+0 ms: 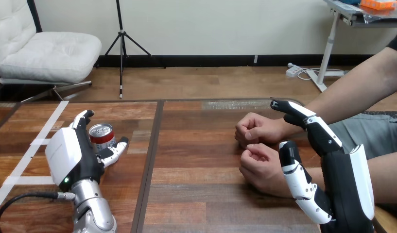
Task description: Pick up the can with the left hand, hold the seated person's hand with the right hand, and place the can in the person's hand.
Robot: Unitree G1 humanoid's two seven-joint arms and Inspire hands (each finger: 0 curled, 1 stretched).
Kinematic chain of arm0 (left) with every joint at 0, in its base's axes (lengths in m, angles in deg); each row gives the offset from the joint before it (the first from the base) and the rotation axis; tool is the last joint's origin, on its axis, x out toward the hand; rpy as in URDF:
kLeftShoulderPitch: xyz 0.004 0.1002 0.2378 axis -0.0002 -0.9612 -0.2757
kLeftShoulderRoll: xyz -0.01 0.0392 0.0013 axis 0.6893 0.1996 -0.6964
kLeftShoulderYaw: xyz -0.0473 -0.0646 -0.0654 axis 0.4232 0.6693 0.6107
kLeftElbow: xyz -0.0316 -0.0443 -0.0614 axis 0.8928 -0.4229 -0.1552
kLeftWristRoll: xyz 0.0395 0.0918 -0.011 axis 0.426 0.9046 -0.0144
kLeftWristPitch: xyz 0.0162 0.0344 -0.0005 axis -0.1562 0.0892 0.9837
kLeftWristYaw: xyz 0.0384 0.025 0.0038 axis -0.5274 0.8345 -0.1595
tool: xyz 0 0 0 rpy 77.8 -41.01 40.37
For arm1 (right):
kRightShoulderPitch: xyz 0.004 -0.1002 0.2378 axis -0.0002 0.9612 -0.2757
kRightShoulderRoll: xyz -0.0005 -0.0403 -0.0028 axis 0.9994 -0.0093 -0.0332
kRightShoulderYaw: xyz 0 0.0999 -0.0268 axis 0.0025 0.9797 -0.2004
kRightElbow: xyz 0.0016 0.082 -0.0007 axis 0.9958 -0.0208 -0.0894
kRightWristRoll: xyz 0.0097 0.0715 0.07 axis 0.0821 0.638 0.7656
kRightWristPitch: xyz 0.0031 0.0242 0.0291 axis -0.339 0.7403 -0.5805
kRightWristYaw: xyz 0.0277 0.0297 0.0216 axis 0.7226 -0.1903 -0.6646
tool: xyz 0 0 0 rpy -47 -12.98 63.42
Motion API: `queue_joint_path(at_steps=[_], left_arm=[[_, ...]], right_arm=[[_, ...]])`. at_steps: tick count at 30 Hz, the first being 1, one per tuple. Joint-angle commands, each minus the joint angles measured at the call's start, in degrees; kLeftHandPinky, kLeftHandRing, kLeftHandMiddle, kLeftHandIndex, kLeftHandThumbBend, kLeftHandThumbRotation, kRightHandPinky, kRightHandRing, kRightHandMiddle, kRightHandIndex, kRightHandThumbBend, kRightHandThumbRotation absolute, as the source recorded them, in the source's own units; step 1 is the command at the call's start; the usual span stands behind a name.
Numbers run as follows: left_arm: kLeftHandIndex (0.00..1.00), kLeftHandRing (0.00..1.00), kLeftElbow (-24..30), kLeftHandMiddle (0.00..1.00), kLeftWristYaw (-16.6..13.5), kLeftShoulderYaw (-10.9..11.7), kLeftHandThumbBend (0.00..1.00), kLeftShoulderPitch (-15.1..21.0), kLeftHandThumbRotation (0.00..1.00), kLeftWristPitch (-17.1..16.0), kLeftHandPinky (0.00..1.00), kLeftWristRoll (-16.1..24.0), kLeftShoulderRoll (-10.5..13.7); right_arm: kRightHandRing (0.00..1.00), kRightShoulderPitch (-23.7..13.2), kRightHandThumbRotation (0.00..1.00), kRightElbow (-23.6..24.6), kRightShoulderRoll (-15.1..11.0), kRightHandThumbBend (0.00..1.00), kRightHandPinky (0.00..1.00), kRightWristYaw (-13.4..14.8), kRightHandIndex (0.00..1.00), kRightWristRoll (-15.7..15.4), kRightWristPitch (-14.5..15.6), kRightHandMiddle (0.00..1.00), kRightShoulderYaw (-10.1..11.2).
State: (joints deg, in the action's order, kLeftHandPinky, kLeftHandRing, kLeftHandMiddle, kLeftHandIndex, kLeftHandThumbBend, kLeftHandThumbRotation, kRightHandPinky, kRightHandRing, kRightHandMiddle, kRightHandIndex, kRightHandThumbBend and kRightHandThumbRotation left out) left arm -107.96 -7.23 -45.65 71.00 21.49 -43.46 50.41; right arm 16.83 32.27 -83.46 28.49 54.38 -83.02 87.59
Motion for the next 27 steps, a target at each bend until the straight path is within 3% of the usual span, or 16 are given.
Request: queue_joint_path(at_steps=[1, 27], left_arm=[[0.79, 0.75, -0.51, 0.80, -0.25, -0.26, 0.68, 5.42, 0.23, -1.25, 0.66, -0.24, 0.96], [0.79, 0.73, -3.43, 0.78, -0.40, -0.30, 0.68, 6.18, 0.17, -2.52, 0.63, -1.11, 1.15]], right_arm=[[0.84, -3.11, 0.70, 1.55, -0.54, 0.30, 0.82, 0.17, 0.78, 0.55, -1.04, 0.80, 0.27], [0.84, -2.47, 0.69, 1.99, -0.49, 0.30, 0.81, 0.20, 0.78, 0.32, -0.70, 0.80, 0.44]])
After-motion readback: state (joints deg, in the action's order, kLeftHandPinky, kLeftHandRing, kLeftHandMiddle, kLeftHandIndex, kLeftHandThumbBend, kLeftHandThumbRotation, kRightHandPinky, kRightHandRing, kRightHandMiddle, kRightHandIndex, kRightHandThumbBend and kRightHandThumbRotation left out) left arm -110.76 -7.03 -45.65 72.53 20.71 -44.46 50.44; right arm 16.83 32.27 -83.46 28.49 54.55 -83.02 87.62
